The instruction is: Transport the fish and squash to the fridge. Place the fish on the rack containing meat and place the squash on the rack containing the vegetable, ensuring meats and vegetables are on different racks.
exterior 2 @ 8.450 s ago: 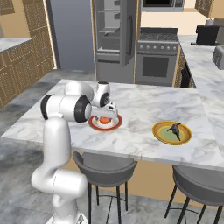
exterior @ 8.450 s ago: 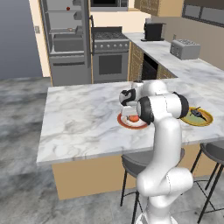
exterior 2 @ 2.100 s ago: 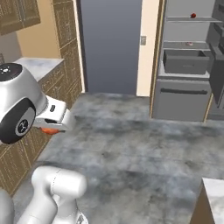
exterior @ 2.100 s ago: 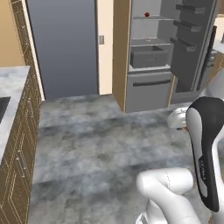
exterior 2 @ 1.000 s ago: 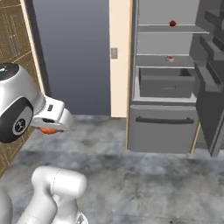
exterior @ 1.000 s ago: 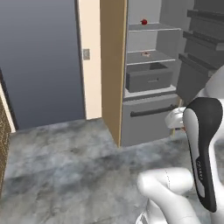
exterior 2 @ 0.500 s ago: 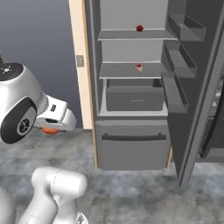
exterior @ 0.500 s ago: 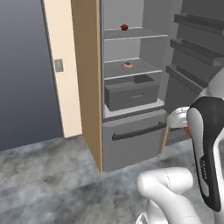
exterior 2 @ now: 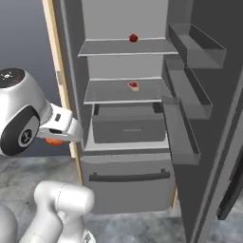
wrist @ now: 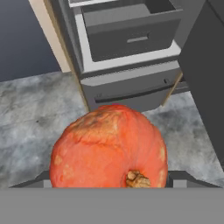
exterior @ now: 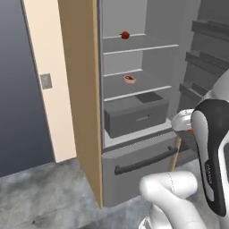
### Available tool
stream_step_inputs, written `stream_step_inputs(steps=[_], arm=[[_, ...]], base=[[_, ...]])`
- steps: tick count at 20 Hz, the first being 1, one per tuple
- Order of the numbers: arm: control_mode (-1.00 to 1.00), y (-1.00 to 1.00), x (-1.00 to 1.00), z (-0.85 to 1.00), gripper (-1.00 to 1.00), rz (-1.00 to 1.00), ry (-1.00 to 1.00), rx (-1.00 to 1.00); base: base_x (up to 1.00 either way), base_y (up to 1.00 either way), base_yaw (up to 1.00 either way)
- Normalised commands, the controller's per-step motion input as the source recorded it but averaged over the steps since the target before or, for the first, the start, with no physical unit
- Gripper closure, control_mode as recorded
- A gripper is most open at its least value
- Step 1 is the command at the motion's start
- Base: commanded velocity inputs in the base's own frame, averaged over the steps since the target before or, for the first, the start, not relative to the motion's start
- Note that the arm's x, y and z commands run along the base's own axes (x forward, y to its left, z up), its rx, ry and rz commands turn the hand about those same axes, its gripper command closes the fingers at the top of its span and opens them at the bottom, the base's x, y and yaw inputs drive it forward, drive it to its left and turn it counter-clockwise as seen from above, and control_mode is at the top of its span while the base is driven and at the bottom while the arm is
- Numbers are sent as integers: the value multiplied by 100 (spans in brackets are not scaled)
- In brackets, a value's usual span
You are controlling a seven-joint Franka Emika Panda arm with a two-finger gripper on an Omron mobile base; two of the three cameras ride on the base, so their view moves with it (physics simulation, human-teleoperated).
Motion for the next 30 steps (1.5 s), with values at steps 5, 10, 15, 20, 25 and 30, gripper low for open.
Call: stream_step_inputs(steps=[5, 10, 15, 20, 25, 30], arm=[[100, 0, 0, 0, 100, 0, 0, 0], [100, 0, 0, 0, 100, 0, 0, 0], [100, 0, 0, 0, 100, 0, 0, 0], [100, 0, 0, 0, 100, 0, 0, 0], [100, 0, 0, 0, 100, 0, 0, 0], [100, 0, 0, 0, 100, 0, 0, 0]], base=[[100, 4, -4], [100, -14, 0], [100, -57, 2], [98, -3, 13], [96, -24, 29], [58, -25, 14]])
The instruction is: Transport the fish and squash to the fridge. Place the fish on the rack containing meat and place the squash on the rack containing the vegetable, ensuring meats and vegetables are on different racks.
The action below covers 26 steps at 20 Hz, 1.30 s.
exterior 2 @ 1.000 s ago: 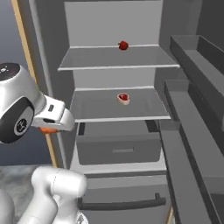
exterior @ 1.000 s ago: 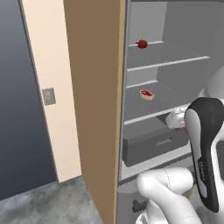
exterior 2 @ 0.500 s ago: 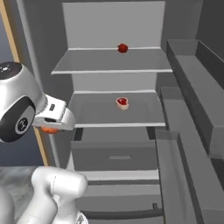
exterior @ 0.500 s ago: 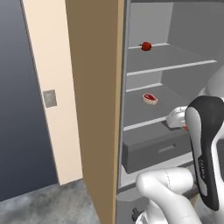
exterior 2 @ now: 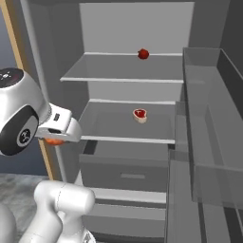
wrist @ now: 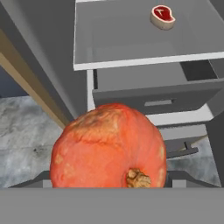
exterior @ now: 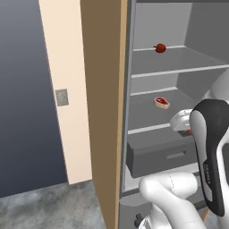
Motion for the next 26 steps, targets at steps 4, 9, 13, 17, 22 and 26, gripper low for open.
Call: stream_step_inputs(steps=[4, 9, 13, 17, 22, 26], arm=[[100, 0, 0, 0, 100, 0, 0, 0], [-100, -23, 0, 1, 100, 0, 0, 3], [-100, -58, 1, 2, 100, -3, -8, 3], [-100, -34, 30, 9, 100, -7, -15, 0], [-100, -39, 41, 23, 100, -4, -20, 1], [-100, -8, 15, 45, 100, -8, -11, 2]], base=[[26, -14, 0], [4, -5, 0], [0, 0, 0], [0, 0, 0], [0, 0, 0], [0, 0, 0]])
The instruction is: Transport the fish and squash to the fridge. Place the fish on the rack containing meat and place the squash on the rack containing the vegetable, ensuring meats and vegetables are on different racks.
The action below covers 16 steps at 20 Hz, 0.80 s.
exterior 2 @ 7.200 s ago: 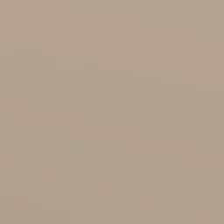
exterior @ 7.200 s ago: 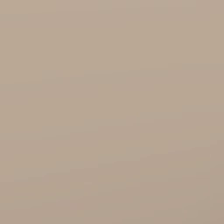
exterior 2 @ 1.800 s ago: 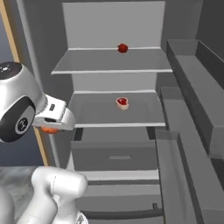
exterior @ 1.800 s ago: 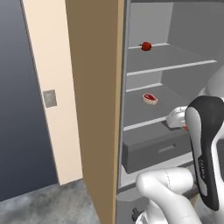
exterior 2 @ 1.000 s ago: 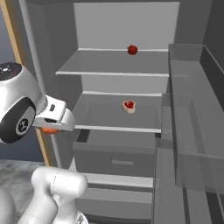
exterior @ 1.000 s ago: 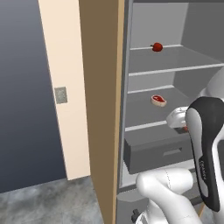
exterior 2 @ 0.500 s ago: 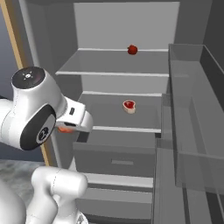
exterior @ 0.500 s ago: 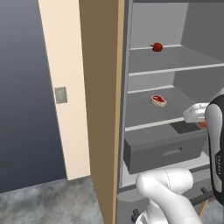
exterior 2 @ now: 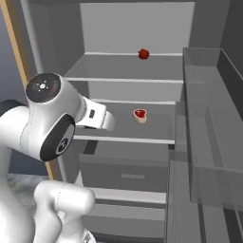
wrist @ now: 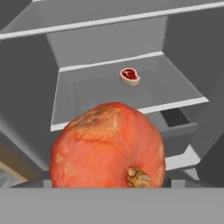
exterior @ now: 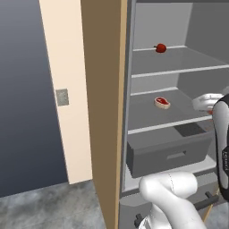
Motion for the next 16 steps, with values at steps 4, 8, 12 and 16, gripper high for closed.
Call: stream_step_inputs(steps=[4, 8, 12, 16], arm=[[-100, 0, 17, 51, 100, -10, 0, 1], [-100, 0, 12, 42, 100, -4, -14, 0], [-100, 0, 23, 32, 100, -1, -20, 0], [-100, 0, 39, 16, 100, -1, -15, 0]], base=[[0, 0, 0], [0, 0, 0], [0, 0, 0], [0, 0, 0]])
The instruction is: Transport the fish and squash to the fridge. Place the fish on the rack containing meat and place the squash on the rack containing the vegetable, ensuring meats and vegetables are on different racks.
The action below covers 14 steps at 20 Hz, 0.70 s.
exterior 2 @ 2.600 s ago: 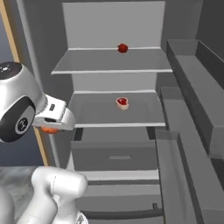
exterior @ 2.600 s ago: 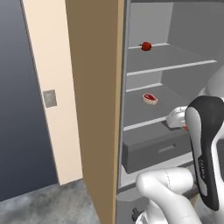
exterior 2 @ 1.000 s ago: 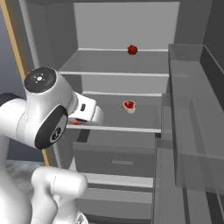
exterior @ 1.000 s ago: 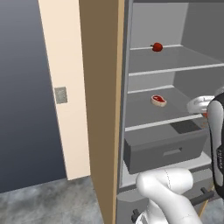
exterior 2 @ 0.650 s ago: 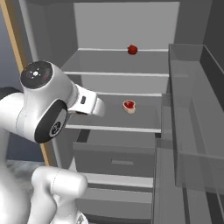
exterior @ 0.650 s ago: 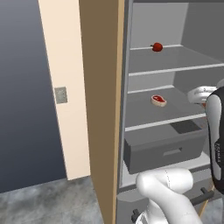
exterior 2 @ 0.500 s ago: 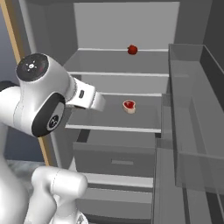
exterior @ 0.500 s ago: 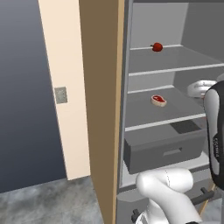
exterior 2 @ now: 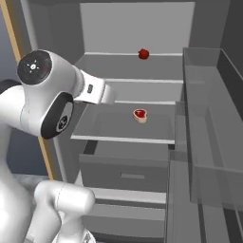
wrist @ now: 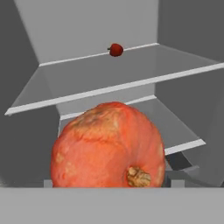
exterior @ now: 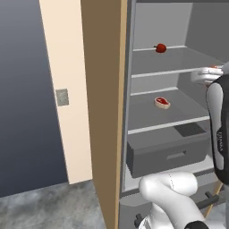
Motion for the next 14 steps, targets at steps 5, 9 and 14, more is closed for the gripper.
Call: stream_step_inputs(steps=[5, 9, 14], arm=[[-100, 0, 52, 14, 100, -3, -6, 1], [-100, -5, 52, 9, 100, 0, 10, 2], [-100, -9, 40, 0, 100, 0, -7, 0]], base=[[0, 0, 0], [0, 0, 0], [0, 0, 0]])
